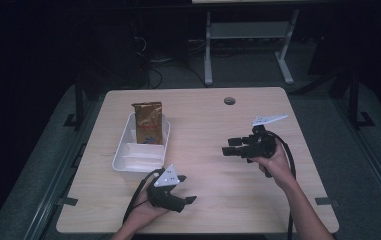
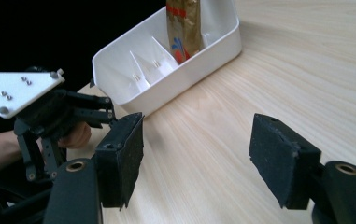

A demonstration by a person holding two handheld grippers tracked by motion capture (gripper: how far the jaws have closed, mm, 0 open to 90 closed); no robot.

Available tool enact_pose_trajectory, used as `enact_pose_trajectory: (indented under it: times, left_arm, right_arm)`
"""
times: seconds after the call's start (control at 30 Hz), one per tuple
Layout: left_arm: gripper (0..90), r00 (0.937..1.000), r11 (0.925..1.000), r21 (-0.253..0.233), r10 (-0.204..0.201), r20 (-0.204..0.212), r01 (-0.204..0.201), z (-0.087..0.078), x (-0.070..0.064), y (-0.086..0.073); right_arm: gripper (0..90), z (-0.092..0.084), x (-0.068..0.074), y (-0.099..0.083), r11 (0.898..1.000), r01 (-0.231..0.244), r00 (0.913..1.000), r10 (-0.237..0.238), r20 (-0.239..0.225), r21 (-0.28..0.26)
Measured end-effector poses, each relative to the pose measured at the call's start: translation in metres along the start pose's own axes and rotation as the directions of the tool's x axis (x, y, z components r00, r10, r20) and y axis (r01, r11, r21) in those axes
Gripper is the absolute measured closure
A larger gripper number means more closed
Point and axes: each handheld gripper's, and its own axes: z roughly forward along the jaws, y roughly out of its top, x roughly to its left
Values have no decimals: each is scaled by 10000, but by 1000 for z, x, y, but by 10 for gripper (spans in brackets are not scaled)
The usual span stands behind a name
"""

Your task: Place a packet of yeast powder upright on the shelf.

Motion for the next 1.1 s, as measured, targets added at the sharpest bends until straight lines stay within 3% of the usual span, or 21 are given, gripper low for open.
enact_pose_trajectory:
  times: [0.73, 1.1]
  left_arm:
    - [232, 10000, 10000, 63, -25, 38, 25, 1, 0, -1]
    - [231, 10000, 10000, 72, -24, 60, 23, 2, 0, -2]
  right_arm:
    - [348, -30, -4, -48, 9982, -599, 9974, 597, 408, 19]
    - [350, -39, -2, -65, 9978, -657, 9958, 651, 649, 58]
